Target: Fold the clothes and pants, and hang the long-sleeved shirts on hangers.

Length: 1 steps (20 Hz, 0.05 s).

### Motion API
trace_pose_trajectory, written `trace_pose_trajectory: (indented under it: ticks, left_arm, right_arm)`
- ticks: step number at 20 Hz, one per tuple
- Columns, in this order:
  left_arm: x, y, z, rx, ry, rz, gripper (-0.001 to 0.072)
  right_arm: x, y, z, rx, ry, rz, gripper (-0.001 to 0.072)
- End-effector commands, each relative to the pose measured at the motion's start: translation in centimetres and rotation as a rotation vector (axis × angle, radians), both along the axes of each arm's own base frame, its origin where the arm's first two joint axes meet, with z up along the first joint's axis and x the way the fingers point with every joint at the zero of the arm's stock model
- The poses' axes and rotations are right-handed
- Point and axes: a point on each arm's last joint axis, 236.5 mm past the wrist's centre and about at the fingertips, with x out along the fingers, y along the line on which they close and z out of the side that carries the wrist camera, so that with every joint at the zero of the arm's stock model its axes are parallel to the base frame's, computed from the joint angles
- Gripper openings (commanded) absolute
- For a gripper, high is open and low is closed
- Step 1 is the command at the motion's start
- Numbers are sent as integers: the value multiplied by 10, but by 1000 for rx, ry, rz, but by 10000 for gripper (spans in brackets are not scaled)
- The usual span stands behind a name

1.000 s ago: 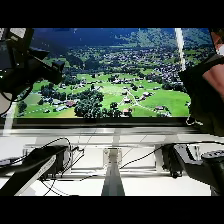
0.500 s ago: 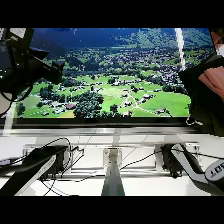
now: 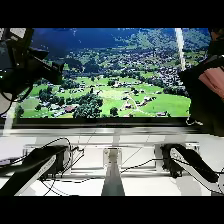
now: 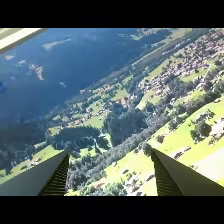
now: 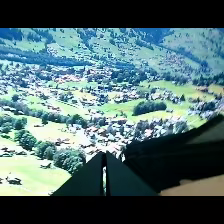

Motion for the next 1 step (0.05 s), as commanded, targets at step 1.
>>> trace_pose_trajectory:
  ticks: [1]
  left_arm:
    - [0,0,1,0,-2,1,543]
  right_arm:
    - [3,3,-1,-68,1,27,22]
